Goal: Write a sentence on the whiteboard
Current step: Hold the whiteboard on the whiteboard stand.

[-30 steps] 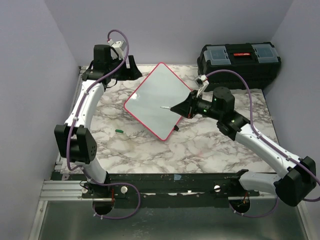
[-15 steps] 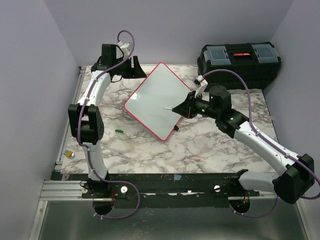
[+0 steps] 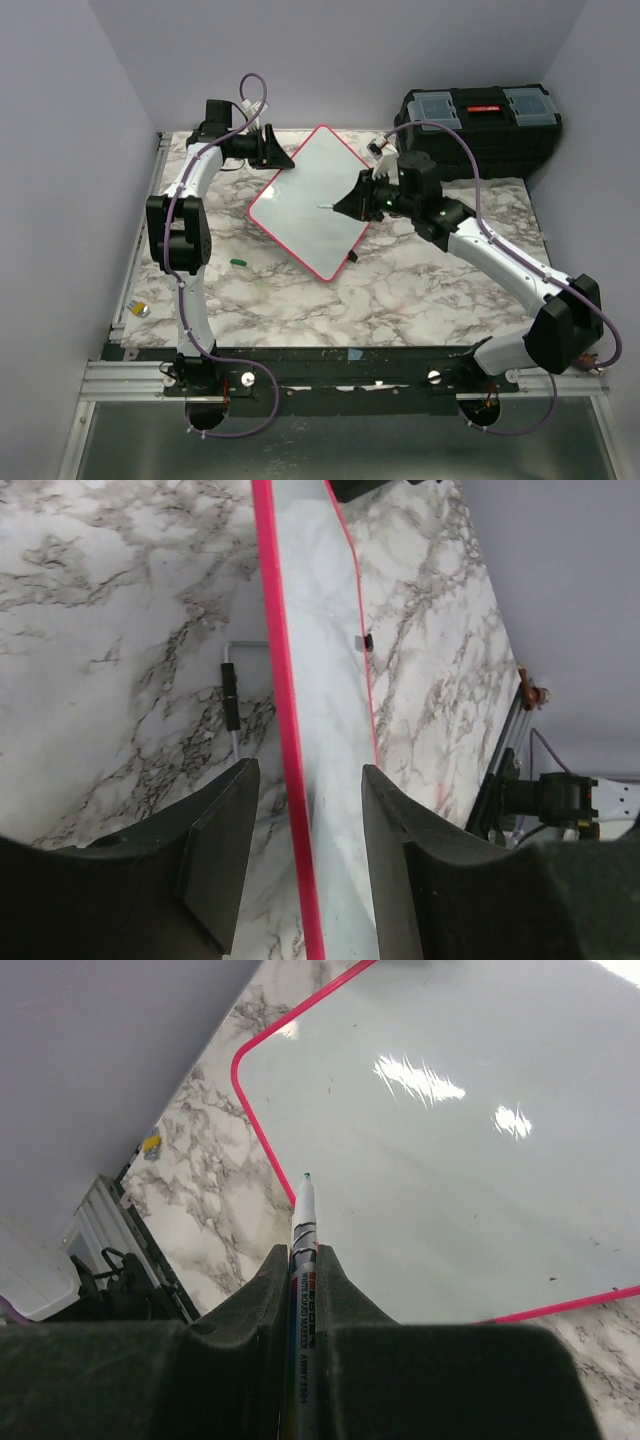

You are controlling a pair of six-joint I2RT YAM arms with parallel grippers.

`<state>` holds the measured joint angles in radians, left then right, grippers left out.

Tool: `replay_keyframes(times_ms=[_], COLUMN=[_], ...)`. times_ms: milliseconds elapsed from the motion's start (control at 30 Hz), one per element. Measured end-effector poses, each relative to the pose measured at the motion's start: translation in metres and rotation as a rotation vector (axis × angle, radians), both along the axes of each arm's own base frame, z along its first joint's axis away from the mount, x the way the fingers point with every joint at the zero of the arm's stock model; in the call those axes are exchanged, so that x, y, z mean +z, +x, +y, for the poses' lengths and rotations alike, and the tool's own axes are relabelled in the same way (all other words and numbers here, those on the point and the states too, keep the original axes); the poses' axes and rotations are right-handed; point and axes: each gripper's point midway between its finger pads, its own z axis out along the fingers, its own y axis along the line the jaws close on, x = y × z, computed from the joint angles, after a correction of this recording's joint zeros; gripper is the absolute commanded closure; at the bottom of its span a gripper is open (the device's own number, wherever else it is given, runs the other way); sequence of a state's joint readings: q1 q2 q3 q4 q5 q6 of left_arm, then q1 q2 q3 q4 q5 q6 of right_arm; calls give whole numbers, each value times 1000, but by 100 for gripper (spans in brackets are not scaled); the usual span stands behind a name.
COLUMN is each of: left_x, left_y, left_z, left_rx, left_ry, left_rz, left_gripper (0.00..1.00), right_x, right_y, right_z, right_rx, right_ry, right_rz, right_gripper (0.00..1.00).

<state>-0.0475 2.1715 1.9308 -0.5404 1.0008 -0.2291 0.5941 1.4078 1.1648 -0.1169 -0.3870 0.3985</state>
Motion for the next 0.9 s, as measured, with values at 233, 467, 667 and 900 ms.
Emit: replay_keyframes(times_ms=[233,467,667,900], left_x=[9,5,-4,-4], left_y=[-10,-9,-10,-10], left_z=[-7,-7,-8,-8], left_rx=[-59,-65,-60,-48], left_ry=[-61,-71,-76,-82], left_rz=[8,29,78,115], left_gripper=[57,68,78,98], right_x=[-5,1,2,2], right_y=[15,30,32,31], right_z=[14,26,28,29], right_rx=[22,45,49,58], right_ry=[-9,-10,-10,-7], right_rz=[15,-9,-13,-12], right_gripper=[99,99,99,99])
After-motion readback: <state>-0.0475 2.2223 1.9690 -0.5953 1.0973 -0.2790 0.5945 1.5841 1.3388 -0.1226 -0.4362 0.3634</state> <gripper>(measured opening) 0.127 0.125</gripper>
